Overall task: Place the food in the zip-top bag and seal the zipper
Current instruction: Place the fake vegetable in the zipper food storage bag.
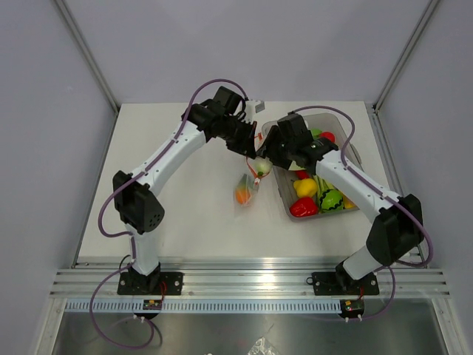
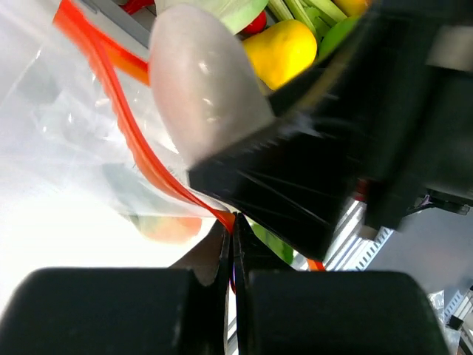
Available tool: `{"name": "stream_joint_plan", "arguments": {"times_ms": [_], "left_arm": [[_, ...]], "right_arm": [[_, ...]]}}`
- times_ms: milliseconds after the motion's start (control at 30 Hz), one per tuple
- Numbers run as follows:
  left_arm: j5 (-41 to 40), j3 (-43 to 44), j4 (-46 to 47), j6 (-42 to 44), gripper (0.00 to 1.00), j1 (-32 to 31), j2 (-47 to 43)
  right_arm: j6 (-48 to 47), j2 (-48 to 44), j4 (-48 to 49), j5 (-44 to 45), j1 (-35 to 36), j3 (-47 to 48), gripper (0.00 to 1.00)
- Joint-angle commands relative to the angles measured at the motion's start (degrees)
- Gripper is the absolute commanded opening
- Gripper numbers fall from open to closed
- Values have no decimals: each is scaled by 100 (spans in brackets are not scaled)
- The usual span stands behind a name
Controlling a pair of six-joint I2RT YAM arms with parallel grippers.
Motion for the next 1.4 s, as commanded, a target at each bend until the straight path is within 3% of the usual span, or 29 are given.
{"name": "stream_joint_plan", "arguments": {"times_ms": [0,300,467,733,833,867,900,1000,1167,1367], "left_arm": [[265,323,365,-10,0,5,50],[529,736,303,-19,0,5,209],[687,692,339,-10,0,5,173],[968,270,497,78,0,5,42],[1082,218,514,78,0,-4,33],[1126,209,549,86,0,-4,24],[1153,200,576,78,0,5,24],[1136,208,576,95,0,5,24],[1083,191,541,122,0,5,33],[1048,94,593,148,0,13,-11]], "right_arm": [[-169,-406,-88,199,230,33,41],[-337,-345,-176,191,582,-310,41],[-477,279,-543,489,582,-47,40],[-363,95,-167,560,582,172,42],[-407,147,-176,508,582,305,52],[-424,165,-158,481,582,375,59],[-433,191,-176,472,582,411,73],[-469,218,-246,463,582,490,87],[-442,-10,-281,542,582,315,93],[-442,-291,-360,630,582,315,91]]}}
